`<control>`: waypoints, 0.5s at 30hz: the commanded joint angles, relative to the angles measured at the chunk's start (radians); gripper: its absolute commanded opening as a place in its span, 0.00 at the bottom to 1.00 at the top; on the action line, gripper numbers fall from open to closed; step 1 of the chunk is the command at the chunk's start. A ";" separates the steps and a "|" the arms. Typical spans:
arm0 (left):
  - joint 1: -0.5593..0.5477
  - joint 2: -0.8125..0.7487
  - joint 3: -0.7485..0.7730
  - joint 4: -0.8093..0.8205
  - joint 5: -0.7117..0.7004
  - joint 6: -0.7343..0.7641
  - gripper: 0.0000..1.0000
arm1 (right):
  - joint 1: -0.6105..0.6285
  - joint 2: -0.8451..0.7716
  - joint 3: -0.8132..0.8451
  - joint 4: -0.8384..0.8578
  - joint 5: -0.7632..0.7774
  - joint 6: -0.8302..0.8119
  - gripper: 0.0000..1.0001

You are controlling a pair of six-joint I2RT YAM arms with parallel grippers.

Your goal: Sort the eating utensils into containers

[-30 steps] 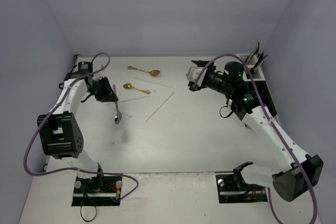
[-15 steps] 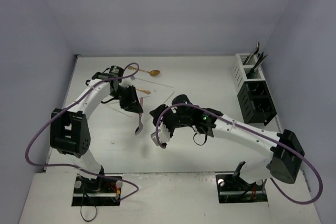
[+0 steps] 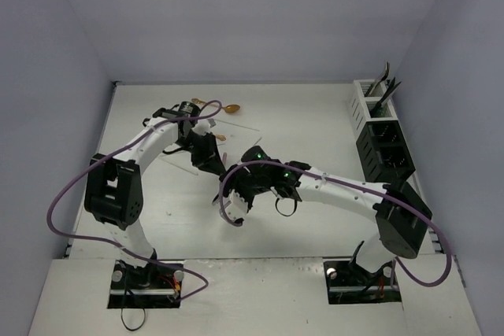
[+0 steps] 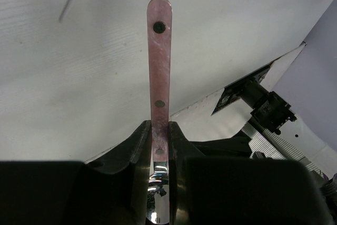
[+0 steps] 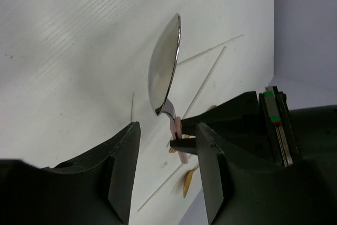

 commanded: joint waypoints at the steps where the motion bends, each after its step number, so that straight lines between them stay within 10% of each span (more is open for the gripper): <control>1: -0.017 -0.034 0.061 -0.013 0.055 -0.025 0.00 | 0.008 0.022 0.065 0.031 -0.014 -0.042 0.43; 11: -0.039 -0.043 0.050 -0.012 0.070 -0.023 0.01 | 0.008 0.048 0.091 0.029 -0.023 -0.052 0.04; 15: -0.039 -0.043 0.057 -0.012 0.079 -0.011 0.25 | 0.008 0.038 0.087 0.030 -0.030 -0.045 0.00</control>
